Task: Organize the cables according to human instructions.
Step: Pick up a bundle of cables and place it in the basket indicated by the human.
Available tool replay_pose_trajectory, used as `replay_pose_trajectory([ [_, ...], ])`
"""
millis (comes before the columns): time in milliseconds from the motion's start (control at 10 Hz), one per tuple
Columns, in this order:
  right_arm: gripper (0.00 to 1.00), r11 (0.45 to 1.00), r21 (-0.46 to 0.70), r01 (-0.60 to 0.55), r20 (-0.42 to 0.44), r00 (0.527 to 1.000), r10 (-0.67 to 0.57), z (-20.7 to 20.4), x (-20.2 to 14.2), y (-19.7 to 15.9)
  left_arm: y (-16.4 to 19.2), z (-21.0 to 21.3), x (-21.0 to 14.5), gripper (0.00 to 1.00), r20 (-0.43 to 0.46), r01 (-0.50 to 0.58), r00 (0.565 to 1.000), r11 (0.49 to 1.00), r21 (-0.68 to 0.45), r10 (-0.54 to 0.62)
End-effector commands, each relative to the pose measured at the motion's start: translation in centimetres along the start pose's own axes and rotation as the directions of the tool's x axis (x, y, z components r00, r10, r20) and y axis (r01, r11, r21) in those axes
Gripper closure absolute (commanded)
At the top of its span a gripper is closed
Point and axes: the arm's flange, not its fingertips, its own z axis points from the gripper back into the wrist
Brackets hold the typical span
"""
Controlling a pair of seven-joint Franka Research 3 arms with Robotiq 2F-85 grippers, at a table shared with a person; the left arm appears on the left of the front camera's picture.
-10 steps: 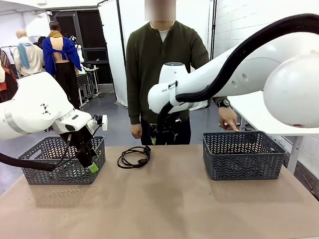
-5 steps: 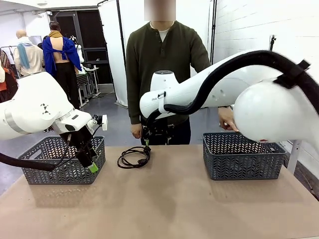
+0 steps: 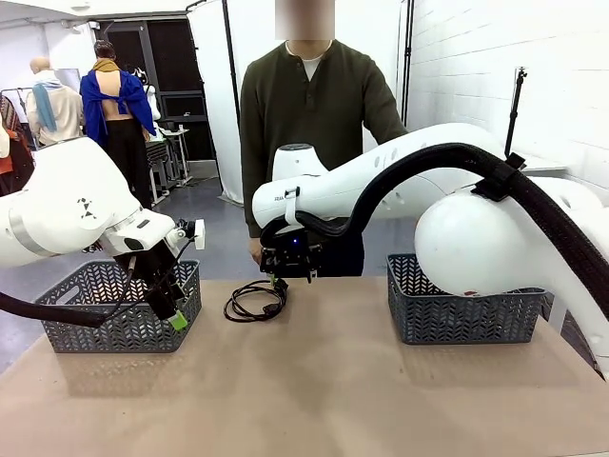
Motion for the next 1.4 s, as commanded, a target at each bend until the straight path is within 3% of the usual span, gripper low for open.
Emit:
replay_pose_trajectory([
  [0,0.00,1.000,0.005,-0.001,0.012,1.000,0.001,0.5,-0.3,-0.6,0.0,0.2,0.1,0.00,-0.004,0.002,1.000,1.000,-0.003,-0.002],
  [500,0.00,1.000,0.001,0.003,0.005,1.000,-0.003,0.2,0.2,-0.3,0.0,0.2,0.1,0.00,-0.004,0.002,1.000,1.000,-0.003,-0.002],
  [600,0.00,0.998,0.024,0.056,-0.021,0.998,-0.055,-0.2,0.7,-0.5,0.0,0.2,0.1,0.00,-0.004,0.002,1.000,1.000,-0.003,-0.002],
  [1300,0.00,0.989,0.024,0.145,-0.034,0.989,-0.145,-2.5,1.0,0.1,0.0,0.2,0.1,0.00,-0.004,0.002,1.000,1.000,-0.003,-0.002],
])
